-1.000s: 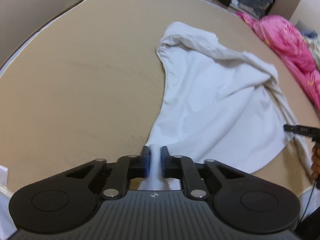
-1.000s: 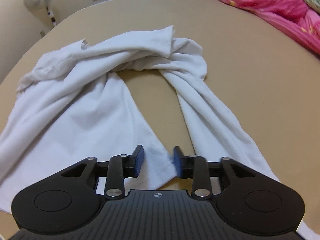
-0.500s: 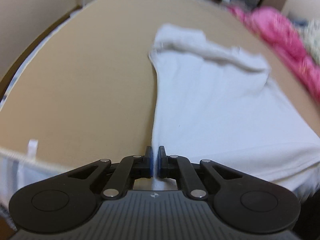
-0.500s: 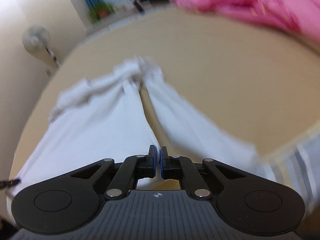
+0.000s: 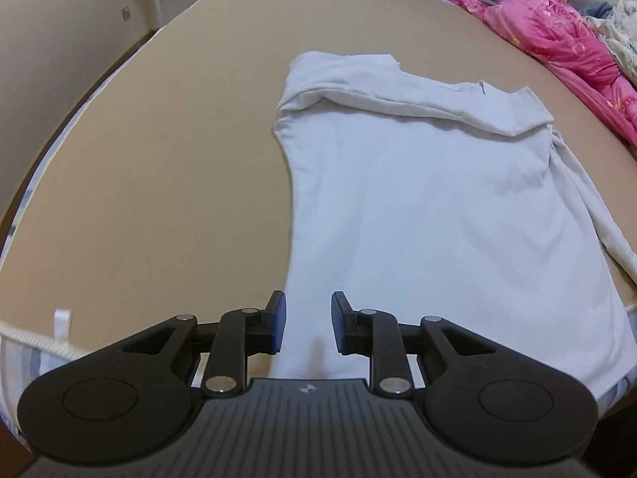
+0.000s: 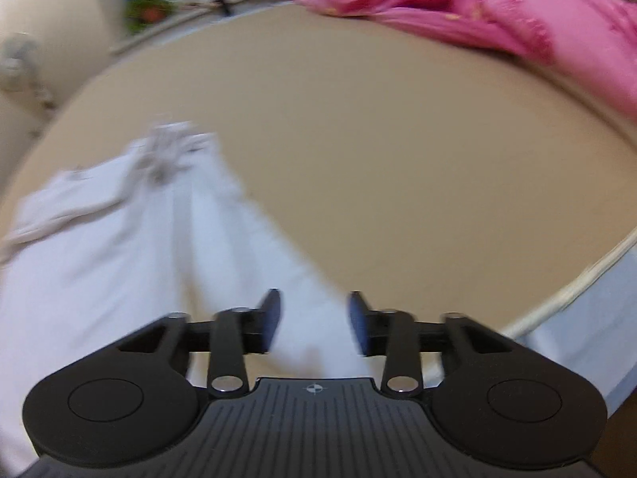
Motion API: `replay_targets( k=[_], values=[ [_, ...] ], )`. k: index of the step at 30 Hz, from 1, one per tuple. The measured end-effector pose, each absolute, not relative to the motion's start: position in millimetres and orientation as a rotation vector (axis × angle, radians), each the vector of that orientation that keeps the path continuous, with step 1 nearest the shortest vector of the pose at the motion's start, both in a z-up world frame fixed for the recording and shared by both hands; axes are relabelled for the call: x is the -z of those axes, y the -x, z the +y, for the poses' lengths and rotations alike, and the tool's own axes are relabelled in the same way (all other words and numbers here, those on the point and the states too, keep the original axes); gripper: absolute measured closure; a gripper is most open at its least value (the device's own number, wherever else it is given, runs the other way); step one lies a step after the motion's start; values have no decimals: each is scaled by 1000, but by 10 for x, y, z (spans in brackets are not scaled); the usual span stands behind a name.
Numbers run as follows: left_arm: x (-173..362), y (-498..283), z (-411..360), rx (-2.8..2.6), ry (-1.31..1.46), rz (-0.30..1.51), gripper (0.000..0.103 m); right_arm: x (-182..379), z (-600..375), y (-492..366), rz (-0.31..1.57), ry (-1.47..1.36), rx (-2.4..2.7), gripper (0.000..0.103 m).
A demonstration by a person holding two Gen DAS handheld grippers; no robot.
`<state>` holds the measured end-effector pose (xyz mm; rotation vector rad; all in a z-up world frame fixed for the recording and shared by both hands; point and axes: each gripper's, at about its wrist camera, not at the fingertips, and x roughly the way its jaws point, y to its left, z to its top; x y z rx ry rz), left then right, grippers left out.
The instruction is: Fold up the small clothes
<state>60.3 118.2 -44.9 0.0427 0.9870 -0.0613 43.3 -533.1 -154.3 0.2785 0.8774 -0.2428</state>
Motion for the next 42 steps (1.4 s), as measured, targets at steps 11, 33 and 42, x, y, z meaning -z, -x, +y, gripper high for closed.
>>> replay_targets(
  k=[11, 33, 42],
  values=[
    [727, -1060, 920, 54, -74, 1009, 76, 2084, -5127, -1225, 1027, -54, 54, 101],
    [900, -1374, 778, 51, -119, 1052, 76, 2168, -7240, -1472, 795, -538, 788, 98],
    [920, -1349, 767, 78, -84, 1039, 76, 2478, -7767, -1611, 504, -873, 632, 76]
  ],
)
